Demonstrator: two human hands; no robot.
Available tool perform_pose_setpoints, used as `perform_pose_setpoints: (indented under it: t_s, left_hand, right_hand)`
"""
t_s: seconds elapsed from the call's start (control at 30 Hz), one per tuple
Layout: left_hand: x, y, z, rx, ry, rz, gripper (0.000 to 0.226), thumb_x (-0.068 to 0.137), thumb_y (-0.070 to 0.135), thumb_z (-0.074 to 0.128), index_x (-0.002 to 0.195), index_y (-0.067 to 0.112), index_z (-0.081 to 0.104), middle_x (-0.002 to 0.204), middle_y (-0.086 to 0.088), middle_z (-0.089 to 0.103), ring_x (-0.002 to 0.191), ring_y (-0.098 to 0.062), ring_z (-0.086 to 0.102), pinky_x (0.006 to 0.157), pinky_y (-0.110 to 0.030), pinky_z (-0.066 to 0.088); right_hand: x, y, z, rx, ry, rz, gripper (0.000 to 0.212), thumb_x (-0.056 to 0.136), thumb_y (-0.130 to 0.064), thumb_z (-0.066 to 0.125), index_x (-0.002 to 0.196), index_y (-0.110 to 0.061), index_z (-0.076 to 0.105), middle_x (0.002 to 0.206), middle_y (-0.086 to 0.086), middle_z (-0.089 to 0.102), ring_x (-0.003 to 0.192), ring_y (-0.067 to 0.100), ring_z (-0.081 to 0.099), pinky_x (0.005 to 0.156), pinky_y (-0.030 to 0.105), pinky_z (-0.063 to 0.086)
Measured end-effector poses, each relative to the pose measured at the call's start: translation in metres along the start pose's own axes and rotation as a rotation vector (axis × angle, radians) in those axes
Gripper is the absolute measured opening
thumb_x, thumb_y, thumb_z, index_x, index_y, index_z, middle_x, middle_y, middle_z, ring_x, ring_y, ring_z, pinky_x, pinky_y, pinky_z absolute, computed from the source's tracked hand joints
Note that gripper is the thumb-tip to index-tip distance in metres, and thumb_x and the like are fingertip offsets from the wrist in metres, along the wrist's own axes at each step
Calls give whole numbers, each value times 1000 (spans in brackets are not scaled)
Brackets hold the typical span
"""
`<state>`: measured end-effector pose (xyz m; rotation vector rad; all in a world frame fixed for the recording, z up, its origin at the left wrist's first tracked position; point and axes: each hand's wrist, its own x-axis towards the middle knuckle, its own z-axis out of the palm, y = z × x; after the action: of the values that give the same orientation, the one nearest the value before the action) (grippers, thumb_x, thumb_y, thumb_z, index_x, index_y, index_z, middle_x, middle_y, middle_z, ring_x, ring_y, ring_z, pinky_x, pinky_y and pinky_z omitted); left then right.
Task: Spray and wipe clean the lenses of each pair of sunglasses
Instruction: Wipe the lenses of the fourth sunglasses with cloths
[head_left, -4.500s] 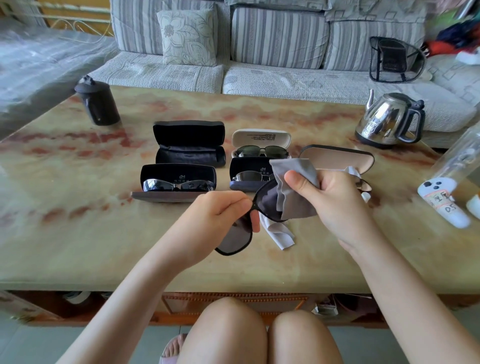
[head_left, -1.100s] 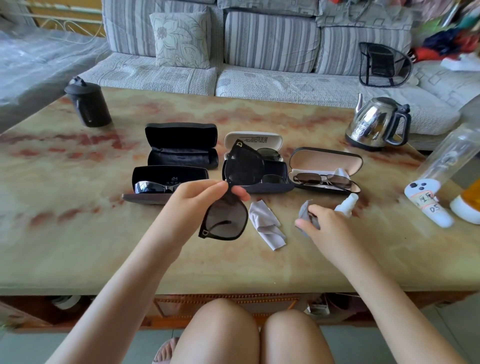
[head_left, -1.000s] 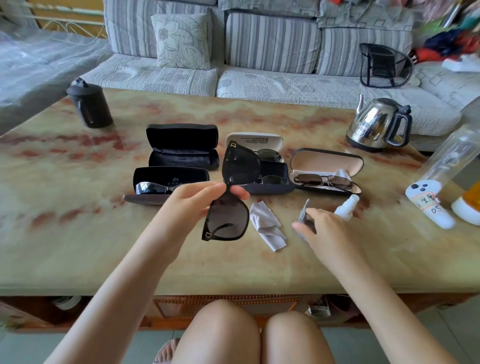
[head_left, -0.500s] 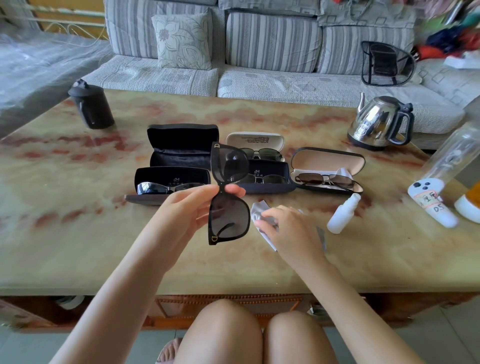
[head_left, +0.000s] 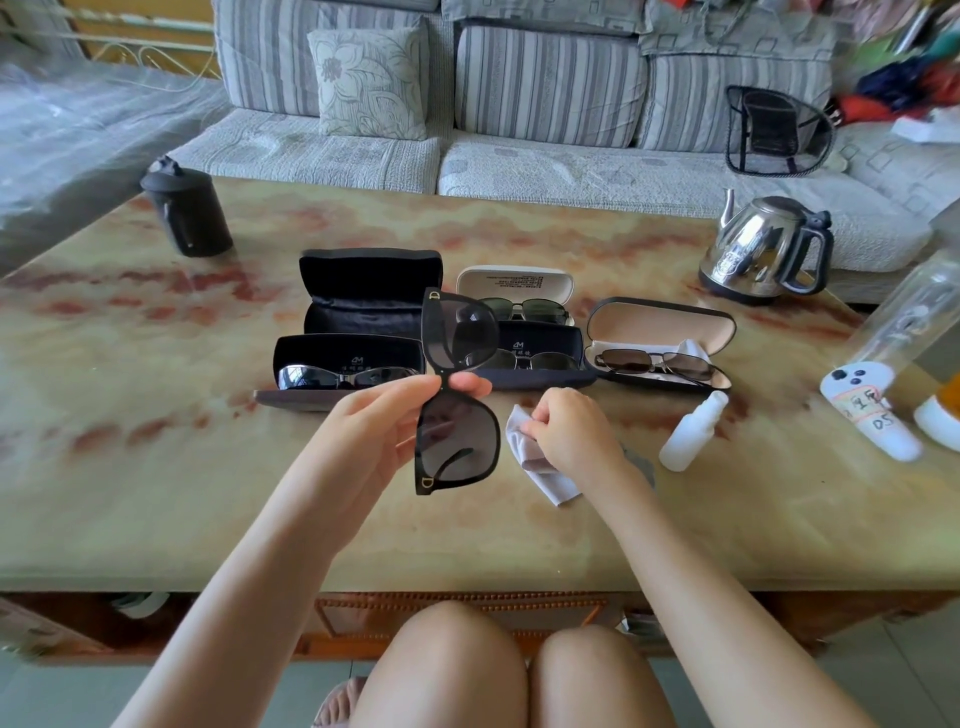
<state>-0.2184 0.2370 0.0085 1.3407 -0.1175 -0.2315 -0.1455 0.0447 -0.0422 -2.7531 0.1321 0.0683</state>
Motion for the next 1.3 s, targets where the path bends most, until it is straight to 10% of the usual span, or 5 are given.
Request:
perform_pose_setpoints:
  t_s: [0.37, 0.63, 0.83, 1.03, 1.3]
  left_hand:
    - [-3, -2, 4, -47, -2, 7, 34, 97, 23, 42, 108, 11, 72, 115, -4, 72, 112, -21, 65, 103, -40, 43]
    - [-4, -3, 10, -134, 9, -26, 34, 94, 24, 45, 113, 10, 69, 118, -4, 70, 116, -19, 62, 108, -40, 41]
    - [-3, -6, 14, -138, 21, -9, 32, 93, 25, 46, 110, 14, 71, 117, -1, 71, 116, -16, 62, 98, -32, 45]
    - [-3, -7, 18, -161, 40, -58, 35, 100, 25, 43, 120, 7, 66, 118, -10, 69, 113, -25, 63, 103, -41, 43]
    - [-5, -7, 20, -247, -18, -111, 33, 100, 27, 43, 116, 10, 66, 116, -9, 70, 94, -17, 67, 75, -29, 57]
  right_hand:
    - [-55, -13, -85, 831, -109, -208, 10, 91, -19, 63, 83, -15, 62, 63, -12, 62, 64, 4, 54, 67, 22, 42]
    - [-59, -15, -103, 555, 2, -308, 14, 80, -11, 77, 76, -18, 65, 72, -3, 68, 68, 9, 59, 73, 33, 50]
    - [-63, -17, -107, 754, -69, -307, 16, 82, -1, 72, 86, -15, 67, 75, -7, 65, 66, 0, 59, 56, 11, 43]
    - [-79, -42, -105, 963, -51, -383, 27, 81, 6, 69, 98, -16, 68, 85, -5, 69, 78, 6, 67, 74, 20, 53]
    - [-108, -61, -62, 747, 53, -458, 22, 84, -6, 68, 98, -24, 68, 84, -6, 69, 69, 1, 63, 62, 17, 50]
